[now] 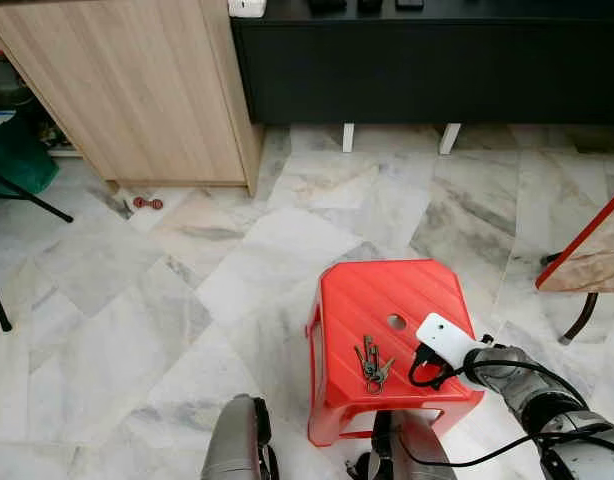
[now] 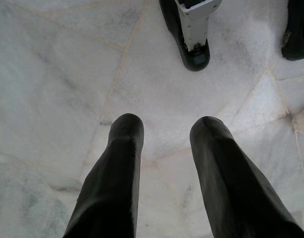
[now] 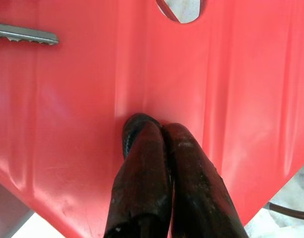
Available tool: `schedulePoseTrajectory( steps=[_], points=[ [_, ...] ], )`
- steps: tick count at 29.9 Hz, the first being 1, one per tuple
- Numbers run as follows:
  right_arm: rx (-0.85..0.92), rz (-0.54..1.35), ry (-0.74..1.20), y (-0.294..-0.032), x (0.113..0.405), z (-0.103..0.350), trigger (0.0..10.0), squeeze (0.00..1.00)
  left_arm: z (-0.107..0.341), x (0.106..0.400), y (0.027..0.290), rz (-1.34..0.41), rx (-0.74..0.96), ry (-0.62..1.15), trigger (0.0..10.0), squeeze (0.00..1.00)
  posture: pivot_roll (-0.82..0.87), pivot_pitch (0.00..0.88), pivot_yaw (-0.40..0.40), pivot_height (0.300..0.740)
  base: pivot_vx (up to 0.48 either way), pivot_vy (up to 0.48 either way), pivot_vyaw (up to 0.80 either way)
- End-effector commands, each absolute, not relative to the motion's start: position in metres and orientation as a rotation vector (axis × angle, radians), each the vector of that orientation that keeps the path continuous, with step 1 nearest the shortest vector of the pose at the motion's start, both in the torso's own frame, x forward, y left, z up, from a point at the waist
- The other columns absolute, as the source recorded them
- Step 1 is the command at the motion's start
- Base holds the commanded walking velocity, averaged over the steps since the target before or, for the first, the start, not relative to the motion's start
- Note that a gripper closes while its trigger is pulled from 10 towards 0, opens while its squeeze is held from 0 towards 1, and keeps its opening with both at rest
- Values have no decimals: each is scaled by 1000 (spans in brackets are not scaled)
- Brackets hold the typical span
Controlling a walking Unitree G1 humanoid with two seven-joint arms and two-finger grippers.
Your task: Hang keys on a hook
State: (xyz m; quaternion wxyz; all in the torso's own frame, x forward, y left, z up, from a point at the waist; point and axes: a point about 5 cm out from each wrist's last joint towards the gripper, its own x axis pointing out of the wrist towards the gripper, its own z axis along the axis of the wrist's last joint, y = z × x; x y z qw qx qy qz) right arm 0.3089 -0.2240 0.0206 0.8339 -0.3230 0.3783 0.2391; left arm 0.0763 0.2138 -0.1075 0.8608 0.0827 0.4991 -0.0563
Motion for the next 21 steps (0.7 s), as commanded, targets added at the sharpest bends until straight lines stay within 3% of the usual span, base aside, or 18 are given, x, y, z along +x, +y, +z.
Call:
schedulePoseTrajectory(
  steps=[1, 8, 21],
  points=[
    [-679, 495, 876, -230, 295, 7, 0, 0, -110, 63, 215, -122, 175, 1093, 10000, 0, 102, 221, 11, 610, 0, 0, 0],
    [-653, 451, 813, -228, 302, 13, 0, 0, -110, 66, 215, -118, 177, 1089, 10000, 0, 97, 201, 9, 610, 0, 0, 0],
    [-400, 341, 617, -220, 312, 25, 0, 0, -108, 85, 212, -111, 187, 1064, 10000, 0, 81, 134, 2, 610, 0, 0, 0]
  ],
)
